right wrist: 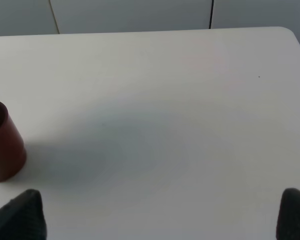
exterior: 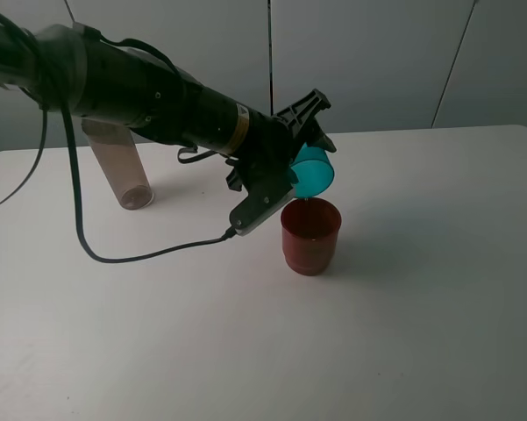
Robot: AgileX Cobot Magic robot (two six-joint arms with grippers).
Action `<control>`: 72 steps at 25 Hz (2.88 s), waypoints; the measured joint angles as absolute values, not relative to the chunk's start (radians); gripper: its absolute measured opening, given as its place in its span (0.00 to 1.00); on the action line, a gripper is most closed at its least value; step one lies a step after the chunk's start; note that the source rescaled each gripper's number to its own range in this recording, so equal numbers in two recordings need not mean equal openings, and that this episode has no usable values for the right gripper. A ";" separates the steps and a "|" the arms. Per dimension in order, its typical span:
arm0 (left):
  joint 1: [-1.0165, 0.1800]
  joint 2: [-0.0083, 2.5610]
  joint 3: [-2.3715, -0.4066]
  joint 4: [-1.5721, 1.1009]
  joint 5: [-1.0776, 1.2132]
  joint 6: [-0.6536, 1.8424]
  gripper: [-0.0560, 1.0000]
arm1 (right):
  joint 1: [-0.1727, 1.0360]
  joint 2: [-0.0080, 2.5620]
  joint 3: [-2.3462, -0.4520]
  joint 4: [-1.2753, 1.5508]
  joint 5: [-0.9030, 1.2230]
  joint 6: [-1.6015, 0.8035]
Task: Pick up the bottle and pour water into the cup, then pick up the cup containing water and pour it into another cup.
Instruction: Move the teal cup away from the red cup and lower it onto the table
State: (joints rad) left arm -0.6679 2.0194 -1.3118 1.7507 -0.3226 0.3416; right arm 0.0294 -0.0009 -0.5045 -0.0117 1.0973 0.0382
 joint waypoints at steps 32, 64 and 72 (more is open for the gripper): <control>-0.539 1.987 -1.312 0.641 -0.331 -0.201 0.15 | 0.029 -0.001 -0.504 -0.012 1.097 0.038; -0.406 2.460 -1.312 0.478 -0.903 -0.312 0.15 | 0.029 -0.001 -0.504 -0.012 1.097 0.038; -0.398 2.469 -1.312 0.493 -0.915 -0.348 0.36 | 0.029 -0.001 -0.504 -0.012 1.097 0.038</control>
